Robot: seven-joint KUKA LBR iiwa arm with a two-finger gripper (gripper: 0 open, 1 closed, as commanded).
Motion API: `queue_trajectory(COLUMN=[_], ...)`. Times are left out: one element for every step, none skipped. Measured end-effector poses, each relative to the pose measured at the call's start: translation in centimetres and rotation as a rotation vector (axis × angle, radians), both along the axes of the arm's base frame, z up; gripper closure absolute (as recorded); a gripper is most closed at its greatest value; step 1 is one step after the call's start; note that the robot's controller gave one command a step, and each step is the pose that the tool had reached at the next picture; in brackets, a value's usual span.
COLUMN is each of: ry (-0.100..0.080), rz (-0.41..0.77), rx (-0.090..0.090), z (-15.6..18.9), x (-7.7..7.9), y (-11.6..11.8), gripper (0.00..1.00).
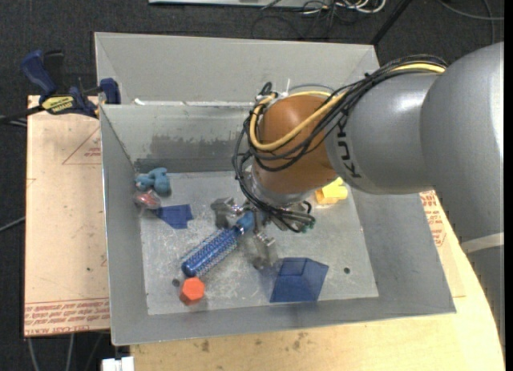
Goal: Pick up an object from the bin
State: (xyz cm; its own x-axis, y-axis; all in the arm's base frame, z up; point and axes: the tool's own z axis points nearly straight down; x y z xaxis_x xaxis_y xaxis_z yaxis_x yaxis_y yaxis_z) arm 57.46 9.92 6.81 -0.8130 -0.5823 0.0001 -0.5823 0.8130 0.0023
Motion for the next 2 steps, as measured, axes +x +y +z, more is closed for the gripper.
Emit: queue_trajectory(ry=[-0.001,-0.002], rz=[-0.003,-0.004], rx=[0.003,0.003], z=[0.04,0.12], x=[0.05,0.11], y=[0.09,0.1], gripper=[0.0,1.0])
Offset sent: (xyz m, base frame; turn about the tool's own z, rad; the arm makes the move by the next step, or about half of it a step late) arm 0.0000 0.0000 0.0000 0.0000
